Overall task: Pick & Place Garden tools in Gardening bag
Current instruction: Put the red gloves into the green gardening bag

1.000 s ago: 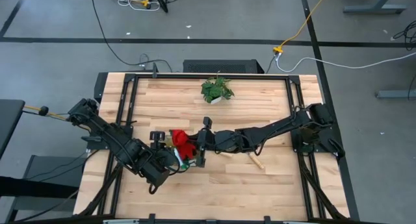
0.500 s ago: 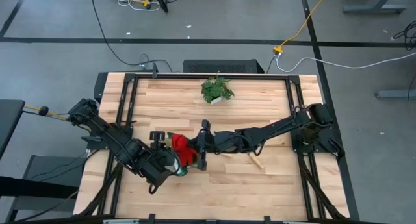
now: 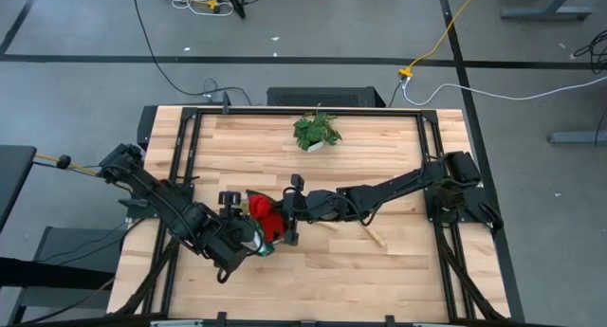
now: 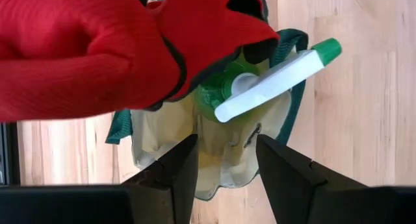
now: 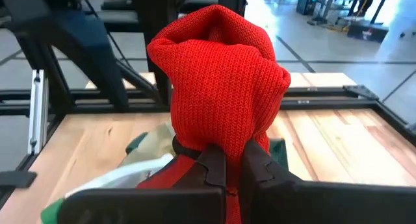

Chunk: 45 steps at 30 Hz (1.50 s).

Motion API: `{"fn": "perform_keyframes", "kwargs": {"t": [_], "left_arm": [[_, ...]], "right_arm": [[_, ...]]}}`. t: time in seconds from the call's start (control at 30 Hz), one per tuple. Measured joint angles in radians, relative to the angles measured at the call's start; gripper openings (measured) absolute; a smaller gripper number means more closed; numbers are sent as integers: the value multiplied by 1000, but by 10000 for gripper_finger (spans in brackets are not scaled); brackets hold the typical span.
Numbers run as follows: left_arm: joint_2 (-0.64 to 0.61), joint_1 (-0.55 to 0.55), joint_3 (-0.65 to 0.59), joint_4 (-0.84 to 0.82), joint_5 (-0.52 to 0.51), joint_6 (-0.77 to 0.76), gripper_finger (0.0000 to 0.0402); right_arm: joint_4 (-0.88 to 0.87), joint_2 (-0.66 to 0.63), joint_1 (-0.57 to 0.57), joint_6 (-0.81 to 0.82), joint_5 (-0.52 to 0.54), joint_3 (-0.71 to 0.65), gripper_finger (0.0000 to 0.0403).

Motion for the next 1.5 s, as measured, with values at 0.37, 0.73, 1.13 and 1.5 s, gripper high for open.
{"fn": "perform_keyframes", "kwargs": {"t": [0.37, 0.73, 1.13, 1.5], "left_arm": [[0, 0, 0, 1, -3, 5, 163], [0, 0, 0, 0, -11, 9, 163], [0, 0, 0, -1, -18, 8, 163], [0, 0, 0, -1, -18, 6, 163]], "right_arm": [[52, 10, -55, -62, -48, 0, 2], [1, 38, -45, -27, -183, 0, 2], [64, 37, -64, -67, -184, 0, 2], [-6, 37, -64, -75, -246, 0, 2]]}}
